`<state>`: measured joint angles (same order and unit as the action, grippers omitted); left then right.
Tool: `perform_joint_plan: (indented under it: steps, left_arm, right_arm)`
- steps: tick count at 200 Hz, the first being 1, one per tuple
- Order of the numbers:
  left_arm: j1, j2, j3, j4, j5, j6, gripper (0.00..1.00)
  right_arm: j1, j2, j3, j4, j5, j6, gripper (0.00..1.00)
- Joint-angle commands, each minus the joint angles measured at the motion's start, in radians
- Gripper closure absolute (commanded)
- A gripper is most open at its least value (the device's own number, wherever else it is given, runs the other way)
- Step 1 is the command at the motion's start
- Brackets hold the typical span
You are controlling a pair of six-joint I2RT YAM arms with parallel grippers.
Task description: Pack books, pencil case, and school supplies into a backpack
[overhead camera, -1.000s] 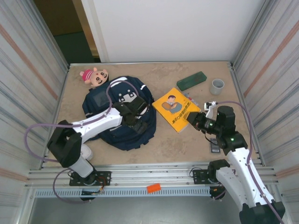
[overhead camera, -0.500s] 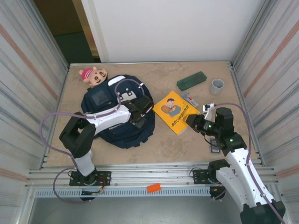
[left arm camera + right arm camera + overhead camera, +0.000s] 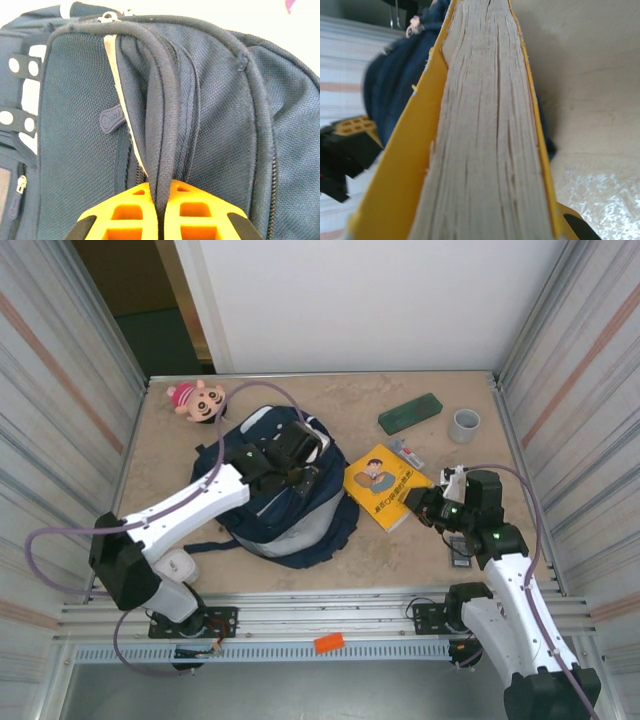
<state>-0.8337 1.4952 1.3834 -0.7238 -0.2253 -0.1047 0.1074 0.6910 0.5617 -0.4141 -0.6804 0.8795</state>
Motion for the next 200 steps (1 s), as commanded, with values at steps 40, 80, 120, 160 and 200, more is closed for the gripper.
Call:
perform_joint_plan:
  steps: [40,80,120,160,200]
  left_arm:
    - [0.046,-0.023,0.150,-0.028,0.178,-0.034,1.00]
    - [0.089,-0.015,0.167,-0.026,0.255,-0.055,1.00]
    - [0.115,-0.012,0.155,-0.007,0.307,-0.072,1.00]
    - [0.137,-0.024,0.148,0.002,0.346,-0.082,1.00]
    - [0.156,-0.035,0.135,0.030,0.402,-0.099,1.00]
  right_arm:
    - [0.097,-0.115,-0.084,0.076,-0.057,0.108,1.00]
    - [0.374,-0.100,-0.175,0.318,0.149,0.267,1.00]
    - [0.552,-0.015,-0.235,0.639,0.346,0.352,1.00]
    - [0.598,0.066,-0.210,0.742,0.429,0.342,1.00]
    - [0.652,0.220,-0.199,0.901,0.534,0.358,1.00]
